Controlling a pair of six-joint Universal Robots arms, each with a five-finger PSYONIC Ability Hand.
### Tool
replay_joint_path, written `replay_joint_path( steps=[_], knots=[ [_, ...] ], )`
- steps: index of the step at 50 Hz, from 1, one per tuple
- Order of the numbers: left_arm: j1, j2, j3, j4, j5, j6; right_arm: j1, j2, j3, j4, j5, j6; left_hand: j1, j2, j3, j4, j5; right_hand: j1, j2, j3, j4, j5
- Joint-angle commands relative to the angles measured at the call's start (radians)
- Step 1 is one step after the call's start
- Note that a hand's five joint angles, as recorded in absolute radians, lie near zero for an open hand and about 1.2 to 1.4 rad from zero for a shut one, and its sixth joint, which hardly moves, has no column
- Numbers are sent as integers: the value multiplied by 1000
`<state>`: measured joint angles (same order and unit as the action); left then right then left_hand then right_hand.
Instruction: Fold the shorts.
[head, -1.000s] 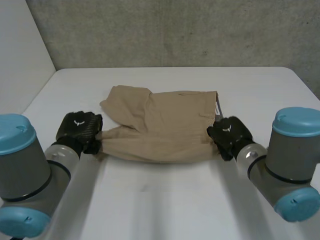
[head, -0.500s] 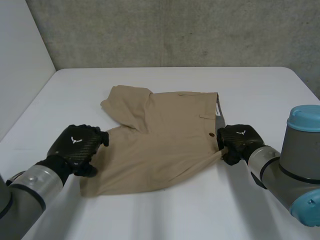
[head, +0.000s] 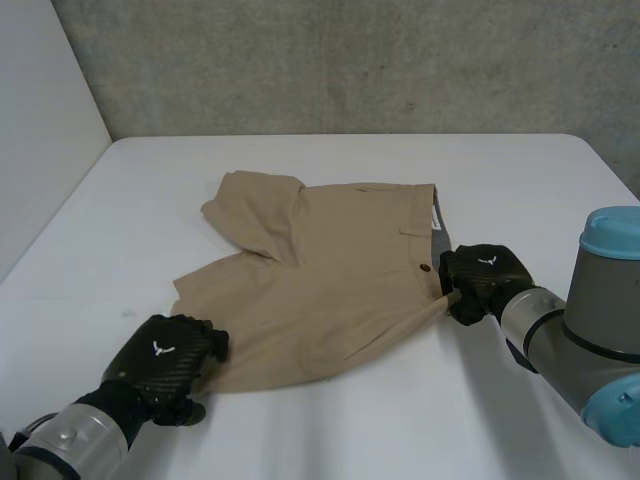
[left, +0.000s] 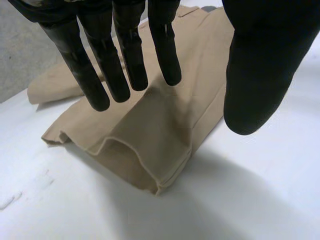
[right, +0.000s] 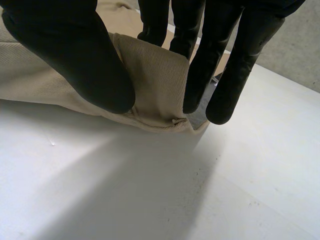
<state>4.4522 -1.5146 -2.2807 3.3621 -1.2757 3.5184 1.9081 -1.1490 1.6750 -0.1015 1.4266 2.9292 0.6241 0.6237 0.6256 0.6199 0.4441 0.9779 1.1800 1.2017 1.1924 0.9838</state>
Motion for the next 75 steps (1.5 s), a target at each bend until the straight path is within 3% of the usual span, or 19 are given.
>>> replay_joint_path(
  steps=[1, 8, 18, 27, 32, 37, 51, 59, 64, 71, 75],
  knots=[
    [30, -74, 17, 52, -23, 1, 2, 0, 2, 0, 0, -1, 36, 36, 34, 40, 41, 418, 216, 195, 204, 238],
    [32, -116, 27, 94, -42, 8, 6, 0, 3, -3, 2, -2, 33, 33, 31, 37, 38, 418, 216, 195, 204, 238],
    [32, -185, 32, 138, -99, 129, 8, 3, 3, -7, 2, -4, 36, 36, 34, 40, 41, 418, 216, 195, 204, 238],
    [32, -226, 49, 140, -114, 143, 14, 14, 2, -10, 3, -7, 71, 71, 69, 75, 76, 418, 216, 195, 204, 238],
    [30, -223, 50, 152, -113, 137, 14, 15, 3, -9, 6, -30, 498, 499, 497, 503, 504, 418, 216, 195, 204, 238],
    [30, -176, 43, 151, -105, 131, 14, 11, 8, -9, 12, -68, 678, 679, 677, 682, 684, 418, 216, 195, 204, 238],
    [29, -133, 43, 138, -103, 93, 15, 2, 6, -4, 12, -85, 772, 773, 771, 776, 778, 418, 216, 195, 204, 238],
    [19, 56, 40, -18, -77, 50, 14, -99, 26, 109, 8, -310, 772, 773, 771, 776, 778, 418, 216, 195, 204, 238],
    [10, 223, 50, -228, -24, -7, 9, -176, 43, 294, 11, -467, 772, 773, 771, 776, 778, 418, 216, 195, 204, 238],
    [26, 382, 70, -553, 6, 10, 0, -281, 100, 506, -3, -623, 772, 773, 771, 776, 778, 418, 216, 195, 204, 238],
    [29, 393, 58, -590, 19, 37, -1, -285, 114, 503, 0, -657, 772, 773, 771, 776, 778, 418, 216, 195, 204, 238]
  ],
)
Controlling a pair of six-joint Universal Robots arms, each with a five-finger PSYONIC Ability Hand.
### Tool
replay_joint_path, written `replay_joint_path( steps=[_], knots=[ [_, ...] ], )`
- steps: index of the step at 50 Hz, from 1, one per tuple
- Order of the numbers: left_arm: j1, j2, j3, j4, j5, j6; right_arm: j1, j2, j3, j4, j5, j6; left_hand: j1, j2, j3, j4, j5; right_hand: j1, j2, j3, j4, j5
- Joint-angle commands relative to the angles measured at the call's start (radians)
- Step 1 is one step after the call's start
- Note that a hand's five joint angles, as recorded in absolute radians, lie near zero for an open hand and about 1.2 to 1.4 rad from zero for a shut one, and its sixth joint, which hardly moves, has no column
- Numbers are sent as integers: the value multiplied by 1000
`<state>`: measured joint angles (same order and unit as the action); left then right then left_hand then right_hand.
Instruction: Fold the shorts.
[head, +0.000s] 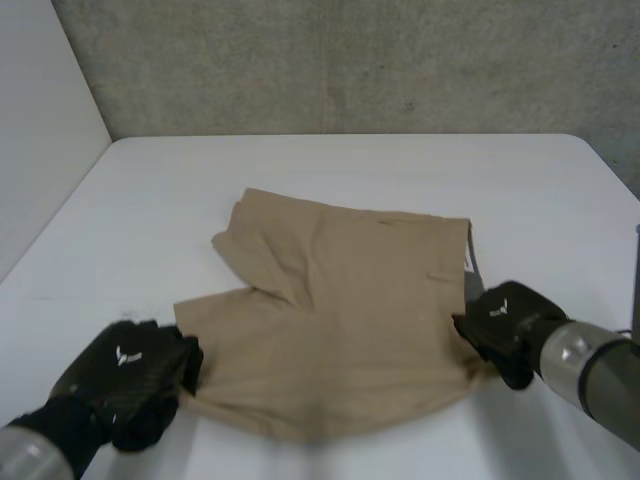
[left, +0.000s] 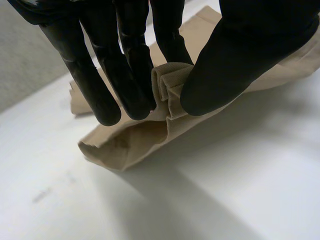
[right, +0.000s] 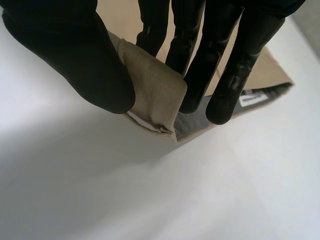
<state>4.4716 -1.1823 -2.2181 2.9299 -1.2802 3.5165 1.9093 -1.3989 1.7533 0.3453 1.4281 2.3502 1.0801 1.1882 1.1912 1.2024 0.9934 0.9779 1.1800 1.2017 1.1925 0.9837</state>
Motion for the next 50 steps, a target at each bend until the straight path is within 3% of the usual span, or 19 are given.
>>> replay_joint_path(
  steps=[1, 5, 7, 8, 9, 15, 19, 22, 27, 31, 39, 46, 50],
  knots=[
    [11, 59, -9, -147, 27, 41, -1, -35, 40, 47, -5, -75, 316, 208, 205, 194, 228, 418, 216, 195, 204, 238],
    [6, 10, -49, -43, 33, 42, 4, -26, 72, -26, -15, -45, 270, 162, 159, 148, 182, 418, 216, 195, 204, 238],
    [0, -28, -48, 6, 33, 45, 2, -12, 87, -66, -17, -26, -186, -294, -297, -308, -274, 418, 216, 195, 204, 238],
    [-3, -52, -35, 47, 32, 48, 2, -3, 89, -78, -17, -20, -613, -721, -724, -735, -701, 418, 216, 195, 204, 238],
    [-5, -62, -25, 67, 30, 50, 2, 6, 91, -88, -18, -14, -693, -801, -804, -815, -780, 418, 216, 195, 204, 238],
    [-2, -102, 122, 196, 35, 39, 1, 51, 95, -121, -18, 14, -691, -799, -802, -813, -778, 418, 216, 195, 204, 238],
    [-5, -223, 224, 339, 33, 39, -1, 51, 97, -124, -17, 15, -664, -772, -775, -786, -752, 418, 216, 195, 204, 238],
    [-15, -362, 322, 419, 30, 39, -1, 51, 98, -127, -17, 17, -626, -734, -737, -748, -714, 418, 216, 195, 204, 238],
    [-77, -644, 532, 436, 27, 38, 1, 52, 106, -155, -17, 17, -550, -658, -661, -672, -638, 418, 216, 195, 204, 238],
    [-130, -903, 786, 390, 22, 47, 7, 58, 110, -177, -14, 17, -447, -555, -558, -569, -535, 418, 216, 195, 204, 238],
    [-135, -1222, 1171, 174, 27, 52, 11, 84, 114, -195, -9, 17, -426, -534, -537, -548, -514, 418, 216, 195, 204, 238],
    [-134, -1387, 1396, 42, 18, 110, 11, 98, 114, -201, -9, 17, -385, -493, -496, -508, -473, 418, 216, 195, 204, 238],
    [-137, -1418, 1445, 3, -17, 159, 5, 101, 114, -201, -9, 17, -166, -274, -277, -288, -253, 418, 216, 195, 204, 238]
  ],
)
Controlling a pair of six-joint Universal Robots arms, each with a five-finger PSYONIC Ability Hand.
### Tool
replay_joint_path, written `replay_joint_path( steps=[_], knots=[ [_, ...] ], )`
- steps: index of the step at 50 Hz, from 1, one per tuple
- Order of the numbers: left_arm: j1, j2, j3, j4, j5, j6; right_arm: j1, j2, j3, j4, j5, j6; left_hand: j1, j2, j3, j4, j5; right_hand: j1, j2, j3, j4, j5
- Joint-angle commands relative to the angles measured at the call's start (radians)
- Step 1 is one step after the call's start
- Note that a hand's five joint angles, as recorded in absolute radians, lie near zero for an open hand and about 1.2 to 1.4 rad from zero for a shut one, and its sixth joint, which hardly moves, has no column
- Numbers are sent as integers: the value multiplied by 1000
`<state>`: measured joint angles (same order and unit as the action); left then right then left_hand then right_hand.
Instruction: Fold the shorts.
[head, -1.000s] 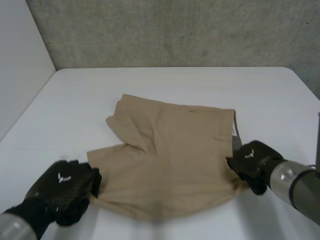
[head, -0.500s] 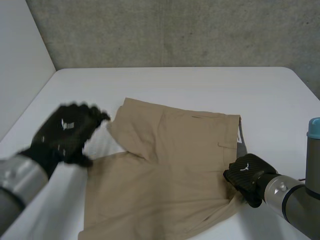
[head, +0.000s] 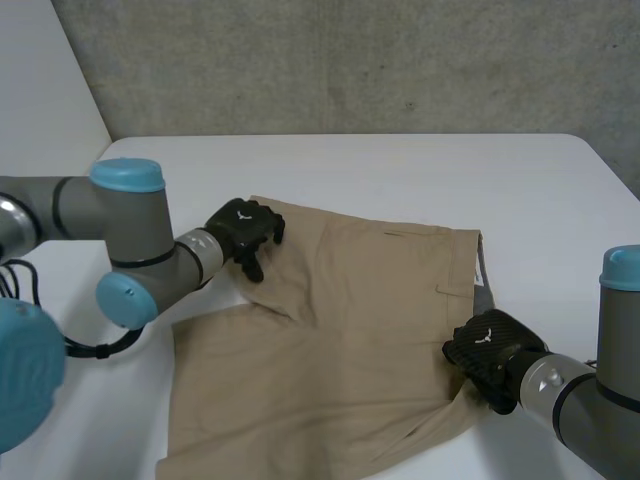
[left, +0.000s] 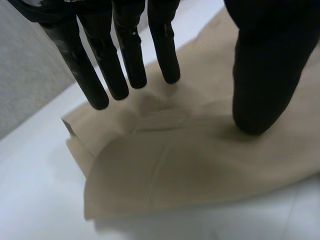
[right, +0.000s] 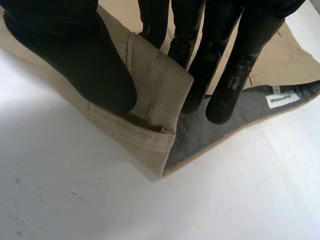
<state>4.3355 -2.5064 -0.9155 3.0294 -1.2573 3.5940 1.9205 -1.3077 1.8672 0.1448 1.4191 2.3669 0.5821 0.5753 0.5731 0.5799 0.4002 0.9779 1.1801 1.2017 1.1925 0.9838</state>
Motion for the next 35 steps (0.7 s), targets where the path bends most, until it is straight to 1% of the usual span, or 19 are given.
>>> replay_joint_path(
  steps=[1, 4, 5, 9, 18, 26, 35],
  knots=[
    [-2, -91, 144, -99, -66, 92, -8, 10, 0, -1, 0, 0, 446, 453, 455, 449, 454, 418, 216, 195, 204, 238],
    [-5, -91, 141, -103, -99, 94, -11, 10, -3, -1, 0, 0, 591, 598, 600, 593, 598, 418, 216, 195, 204, 238],
    [-7, -88, 133, -103, -114, 94, -11, 10, -5, -1, 0, 0, 673, 680, 682, 675, 680, 418, 216, 195, 204, 238],
    [-17, -60, 100, -106, -139, 97, -11, 10, -6, -1, 0, 0, 709, 716, 718, 711, 716, 418, 216, 195, 204, 238],
    [-4, 41, -35, -99, -151, 98, -11, 10, -5, -14, 1, -1, 700, 707, 709, 702, 707, 418, 216, 195, 204, 238],
    [36, 142, -175, -87, -145, 97, -5, 10, 0, -14, 1, -1, 685, 692, 694, 688, 693, 418, 216, 195, 204, 238],
    [53, 175, -246, -30, -149, 98, -1, 10, 0, -16, 1, 0, 592, 598, 601, 594, 599, 418, 216, 195, 204, 238]
  ],
)
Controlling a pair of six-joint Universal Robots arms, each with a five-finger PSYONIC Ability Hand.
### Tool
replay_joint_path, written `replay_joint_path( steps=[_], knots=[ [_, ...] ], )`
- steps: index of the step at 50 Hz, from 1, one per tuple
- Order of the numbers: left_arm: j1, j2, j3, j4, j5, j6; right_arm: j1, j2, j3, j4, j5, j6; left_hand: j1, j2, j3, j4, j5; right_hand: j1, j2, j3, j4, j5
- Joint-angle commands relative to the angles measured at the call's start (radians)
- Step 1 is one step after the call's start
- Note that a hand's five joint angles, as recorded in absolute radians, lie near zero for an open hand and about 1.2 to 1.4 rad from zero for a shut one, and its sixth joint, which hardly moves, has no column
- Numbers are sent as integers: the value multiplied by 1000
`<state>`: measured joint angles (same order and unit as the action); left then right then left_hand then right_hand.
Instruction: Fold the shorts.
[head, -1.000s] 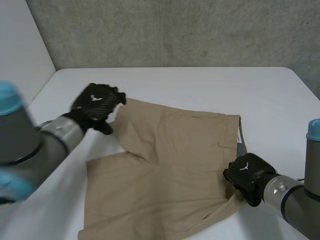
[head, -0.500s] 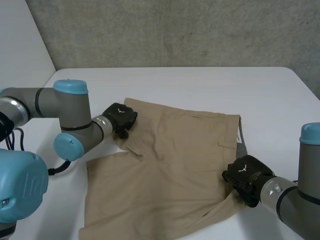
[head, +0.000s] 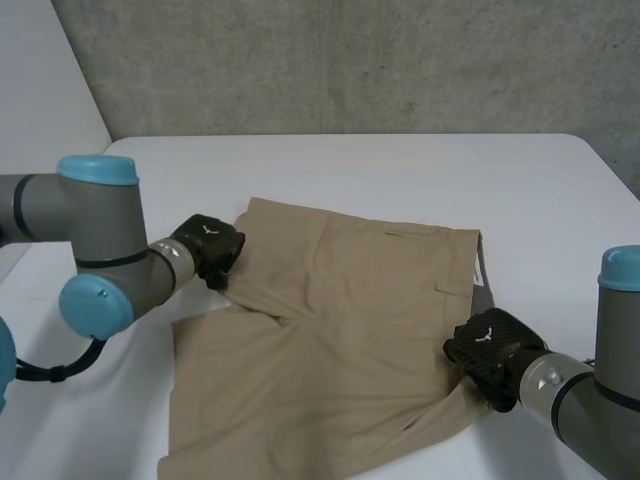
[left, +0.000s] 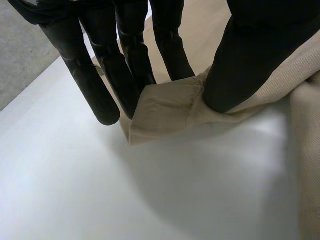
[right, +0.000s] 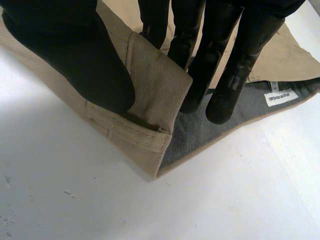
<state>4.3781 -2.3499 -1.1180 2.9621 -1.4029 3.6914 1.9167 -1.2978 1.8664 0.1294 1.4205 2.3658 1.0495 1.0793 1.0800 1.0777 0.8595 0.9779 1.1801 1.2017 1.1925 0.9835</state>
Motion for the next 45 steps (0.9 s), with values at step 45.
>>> replay_joint_path(
  steps=[45],
  knots=[
    [3, 932, -931, 2, -8, -462, -7, 52, -136, -86, -3, 345, -563, -593, -593, -591, -548, 418, 216, 195, 204, 238]
  ],
)
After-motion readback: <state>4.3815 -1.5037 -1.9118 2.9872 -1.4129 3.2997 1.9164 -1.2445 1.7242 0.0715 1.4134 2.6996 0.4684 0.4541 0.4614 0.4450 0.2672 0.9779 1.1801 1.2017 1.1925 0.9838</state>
